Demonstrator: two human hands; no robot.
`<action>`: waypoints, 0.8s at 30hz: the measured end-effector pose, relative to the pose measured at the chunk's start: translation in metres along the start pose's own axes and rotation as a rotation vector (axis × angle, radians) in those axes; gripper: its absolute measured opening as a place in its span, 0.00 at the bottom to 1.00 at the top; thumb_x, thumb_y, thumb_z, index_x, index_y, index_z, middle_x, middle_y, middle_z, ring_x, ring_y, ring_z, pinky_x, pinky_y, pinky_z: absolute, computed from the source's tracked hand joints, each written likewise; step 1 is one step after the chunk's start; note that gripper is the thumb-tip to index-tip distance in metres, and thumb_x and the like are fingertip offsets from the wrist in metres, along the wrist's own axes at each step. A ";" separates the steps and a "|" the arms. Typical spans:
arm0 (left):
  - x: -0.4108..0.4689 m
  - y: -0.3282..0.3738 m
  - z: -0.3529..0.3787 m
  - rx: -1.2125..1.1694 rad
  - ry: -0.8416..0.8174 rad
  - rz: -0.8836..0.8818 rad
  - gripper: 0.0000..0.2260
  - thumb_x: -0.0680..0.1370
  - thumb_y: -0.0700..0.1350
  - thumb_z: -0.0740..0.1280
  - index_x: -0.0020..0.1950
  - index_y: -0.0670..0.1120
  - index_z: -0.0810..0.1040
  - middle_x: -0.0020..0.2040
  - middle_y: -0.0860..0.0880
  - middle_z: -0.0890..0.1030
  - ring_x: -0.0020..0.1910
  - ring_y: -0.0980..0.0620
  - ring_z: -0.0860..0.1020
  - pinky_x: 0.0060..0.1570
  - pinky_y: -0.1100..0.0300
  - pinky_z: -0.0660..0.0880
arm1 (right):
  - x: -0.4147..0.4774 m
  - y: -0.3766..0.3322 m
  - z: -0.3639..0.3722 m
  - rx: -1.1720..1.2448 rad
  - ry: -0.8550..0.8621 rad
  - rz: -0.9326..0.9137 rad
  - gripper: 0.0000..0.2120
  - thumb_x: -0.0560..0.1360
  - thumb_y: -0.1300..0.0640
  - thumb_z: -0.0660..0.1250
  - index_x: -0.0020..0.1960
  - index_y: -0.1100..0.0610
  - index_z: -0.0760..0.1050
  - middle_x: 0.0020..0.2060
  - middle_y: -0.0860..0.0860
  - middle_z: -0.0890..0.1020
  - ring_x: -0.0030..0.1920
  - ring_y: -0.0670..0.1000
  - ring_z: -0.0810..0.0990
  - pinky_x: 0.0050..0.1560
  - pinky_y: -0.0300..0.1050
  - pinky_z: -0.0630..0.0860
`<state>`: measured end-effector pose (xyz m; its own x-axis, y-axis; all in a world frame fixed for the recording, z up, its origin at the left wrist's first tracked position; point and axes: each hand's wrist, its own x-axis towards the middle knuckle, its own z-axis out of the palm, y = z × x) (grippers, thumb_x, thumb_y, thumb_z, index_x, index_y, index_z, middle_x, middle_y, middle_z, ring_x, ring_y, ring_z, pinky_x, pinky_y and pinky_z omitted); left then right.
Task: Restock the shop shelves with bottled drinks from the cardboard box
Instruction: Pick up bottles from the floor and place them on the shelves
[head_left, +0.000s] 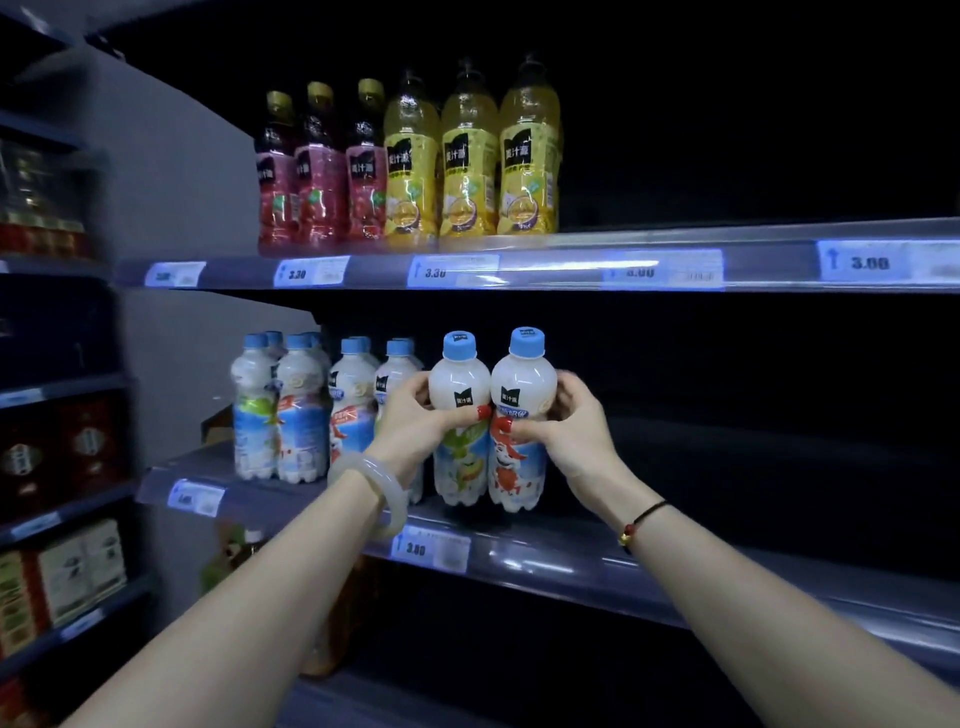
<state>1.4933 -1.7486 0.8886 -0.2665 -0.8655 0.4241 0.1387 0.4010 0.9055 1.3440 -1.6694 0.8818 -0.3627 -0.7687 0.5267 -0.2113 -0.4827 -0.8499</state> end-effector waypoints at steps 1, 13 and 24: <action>0.004 -0.003 0.000 0.005 0.001 -0.008 0.19 0.66 0.34 0.75 0.55 0.44 0.76 0.50 0.47 0.82 0.52 0.48 0.80 0.54 0.51 0.78 | 0.003 0.004 0.001 0.003 0.002 0.012 0.26 0.64 0.73 0.73 0.57 0.55 0.72 0.51 0.50 0.81 0.53 0.49 0.80 0.49 0.41 0.78; 0.037 -0.036 0.014 0.116 0.073 -0.027 0.28 0.66 0.38 0.77 0.62 0.37 0.72 0.55 0.44 0.80 0.53 0.49 0.79 0.47 0.62 0.75 | 0.036 0.049 0.005 0.036 0.065 0.124 0.23 0.67 0.69 0.74 0.59 0.59 0.73 0.50 0.49 0.81 0.50 0.47 0.81 0.44 0.36 0.78; 0.050 -0.064 0.020 0.143 0.147 0.020 0.21 0.69 0.37 0.74 0.61 0.39 0.74 0.52 0.48 0.79 0.52 0.51 0.77 0.45 0.62 0.75 | 0.053 0.066 0.003 -0.032 0.032 0.136 0.19 0.69 0.67 0.72 0.56 0.53 0.72 0.45 0.43 0.78 0.45 0.39 0.76 0.40 0.31 0.73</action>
<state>1.4520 -1.8118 0.8518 -0.1215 -0.8872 0.4450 0.0032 0.4480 0.8940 1.3141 -1.7432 0.8540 -0.4188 -0.8121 0.4064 -0.1866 -0.3610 -0.9137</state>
